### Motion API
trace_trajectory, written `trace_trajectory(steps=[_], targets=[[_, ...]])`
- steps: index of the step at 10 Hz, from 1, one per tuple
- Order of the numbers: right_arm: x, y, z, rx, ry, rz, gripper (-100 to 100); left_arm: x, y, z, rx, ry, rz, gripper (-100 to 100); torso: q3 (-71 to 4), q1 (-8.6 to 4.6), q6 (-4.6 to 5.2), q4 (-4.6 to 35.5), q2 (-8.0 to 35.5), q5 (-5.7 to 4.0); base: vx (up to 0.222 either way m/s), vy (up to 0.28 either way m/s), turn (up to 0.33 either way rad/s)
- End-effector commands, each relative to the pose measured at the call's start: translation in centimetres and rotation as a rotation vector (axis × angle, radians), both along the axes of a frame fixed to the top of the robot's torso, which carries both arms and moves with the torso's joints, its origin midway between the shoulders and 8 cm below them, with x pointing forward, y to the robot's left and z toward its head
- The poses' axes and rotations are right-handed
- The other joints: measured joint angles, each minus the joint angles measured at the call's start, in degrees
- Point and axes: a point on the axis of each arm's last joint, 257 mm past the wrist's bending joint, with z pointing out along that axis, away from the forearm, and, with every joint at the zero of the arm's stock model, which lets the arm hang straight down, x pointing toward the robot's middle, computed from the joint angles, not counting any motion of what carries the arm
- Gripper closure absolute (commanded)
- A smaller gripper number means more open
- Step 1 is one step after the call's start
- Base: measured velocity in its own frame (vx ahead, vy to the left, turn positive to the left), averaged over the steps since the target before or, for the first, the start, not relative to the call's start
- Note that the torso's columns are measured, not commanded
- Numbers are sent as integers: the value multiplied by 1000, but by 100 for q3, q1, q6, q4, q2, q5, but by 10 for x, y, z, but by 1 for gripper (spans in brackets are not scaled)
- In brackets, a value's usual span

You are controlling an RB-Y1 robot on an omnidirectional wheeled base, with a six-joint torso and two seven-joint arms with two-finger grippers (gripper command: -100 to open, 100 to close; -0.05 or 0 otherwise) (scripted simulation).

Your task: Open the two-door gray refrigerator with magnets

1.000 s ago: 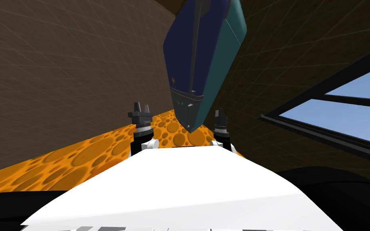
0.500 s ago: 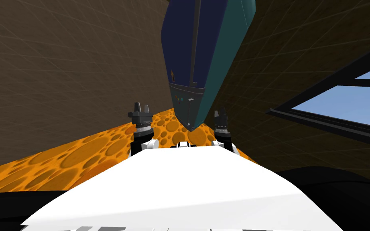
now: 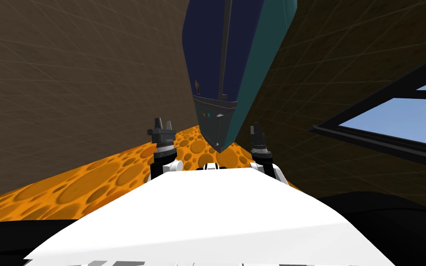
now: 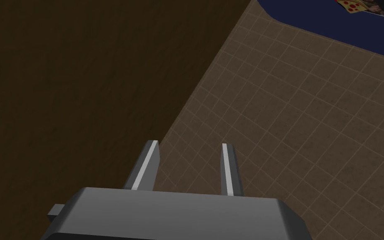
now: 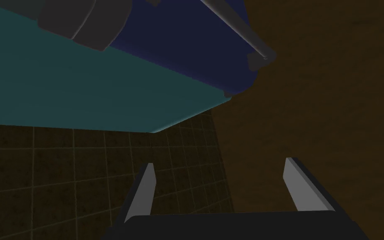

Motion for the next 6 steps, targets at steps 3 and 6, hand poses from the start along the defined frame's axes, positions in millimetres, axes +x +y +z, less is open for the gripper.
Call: trace_trajectory(steps=[3,6], targets=[[-10,-4,21,-267,-52,-123,-100,0,0,0,0,0,0,0,11,-12,0,5,19,-4,129,57,-73],[-18,-7,33,-436,-91,-214,-100,0,0,0,0,0,0,0,8,-12,0,3,14,-4,120,52,-74]])
